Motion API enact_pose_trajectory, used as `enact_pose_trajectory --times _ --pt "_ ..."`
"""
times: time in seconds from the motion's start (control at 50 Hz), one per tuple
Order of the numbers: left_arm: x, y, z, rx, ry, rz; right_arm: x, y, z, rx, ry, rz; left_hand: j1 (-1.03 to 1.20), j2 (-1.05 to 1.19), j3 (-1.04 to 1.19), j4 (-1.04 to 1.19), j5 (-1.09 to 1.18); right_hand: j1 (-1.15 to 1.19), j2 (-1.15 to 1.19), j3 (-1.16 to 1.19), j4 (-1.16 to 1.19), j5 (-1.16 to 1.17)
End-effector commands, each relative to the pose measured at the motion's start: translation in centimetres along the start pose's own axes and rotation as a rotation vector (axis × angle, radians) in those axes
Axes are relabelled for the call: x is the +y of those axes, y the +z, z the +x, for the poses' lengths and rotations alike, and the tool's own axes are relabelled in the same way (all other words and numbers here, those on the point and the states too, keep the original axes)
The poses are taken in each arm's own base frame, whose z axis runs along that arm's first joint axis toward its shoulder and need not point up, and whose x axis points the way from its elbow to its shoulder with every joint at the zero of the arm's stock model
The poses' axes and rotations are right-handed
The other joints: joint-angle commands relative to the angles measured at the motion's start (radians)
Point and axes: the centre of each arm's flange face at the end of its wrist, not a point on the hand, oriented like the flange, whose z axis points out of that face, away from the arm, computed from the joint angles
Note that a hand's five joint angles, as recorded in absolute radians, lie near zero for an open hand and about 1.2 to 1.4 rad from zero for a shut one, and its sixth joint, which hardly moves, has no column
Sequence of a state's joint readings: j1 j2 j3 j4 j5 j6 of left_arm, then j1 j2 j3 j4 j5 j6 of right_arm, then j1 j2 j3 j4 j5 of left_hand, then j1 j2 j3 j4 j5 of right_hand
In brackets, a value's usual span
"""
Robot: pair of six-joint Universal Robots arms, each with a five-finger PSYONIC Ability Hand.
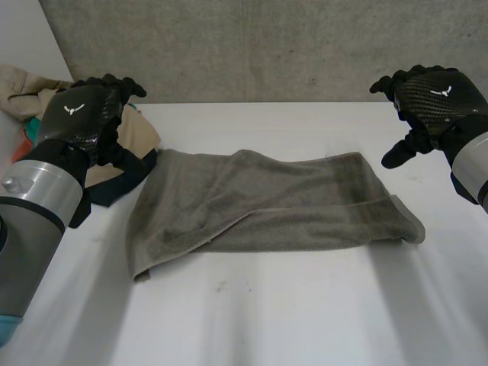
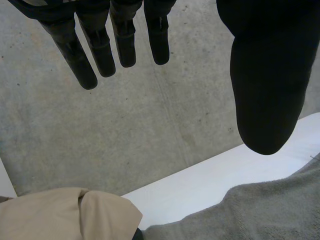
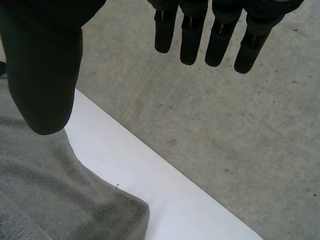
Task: Fold the laundry.
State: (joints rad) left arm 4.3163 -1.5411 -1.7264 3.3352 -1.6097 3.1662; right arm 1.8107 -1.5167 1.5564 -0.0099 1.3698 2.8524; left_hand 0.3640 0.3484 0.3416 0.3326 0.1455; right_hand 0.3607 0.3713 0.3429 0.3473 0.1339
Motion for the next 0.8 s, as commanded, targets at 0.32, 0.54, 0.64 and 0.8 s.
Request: enact_pose_trajectory --times 0.32,0.54,0.64,0.8 --pt "1.2 -1.1 -0.2 -0.015 0.013 -0.115 -0.6 0.4 0.1 -0.023 -0.018 -0.02 -0.183 -0.167 -0.16 -0.151 -0.139 -0.117 -0.128 -0.099 -0.104 -0.065" --pt "4.6 -3.1 -0.9 -0.082 0.049 -0.25 1.9 1.6 -0.4 -0.082 -0.176 -0.161 -0.186 -0.17 -0.163 -0.154 -0.142 -0.067 -0.078 -0.049 -0.054 -0.015" --pt "7.0 -4.5 -1.0 -0.068 0.128 -0.349 6.0 3.1 -0.8 -0.125 -0.236 -0.273 -0.168 -0.152 -0.146 -0.137 -0.124 -0.067 -0.078 -0.049 -0.054 -0.015" --pt "10.7 -6.0 -0.7 -0.044 0.169 -0.485 10.9 5.3 -0.3 -0.17 -0.341 -0.38 -0.159 -0.144 -0.137 -0.128 -0.115 0.085 0.075 0.103 0.099 0.138"
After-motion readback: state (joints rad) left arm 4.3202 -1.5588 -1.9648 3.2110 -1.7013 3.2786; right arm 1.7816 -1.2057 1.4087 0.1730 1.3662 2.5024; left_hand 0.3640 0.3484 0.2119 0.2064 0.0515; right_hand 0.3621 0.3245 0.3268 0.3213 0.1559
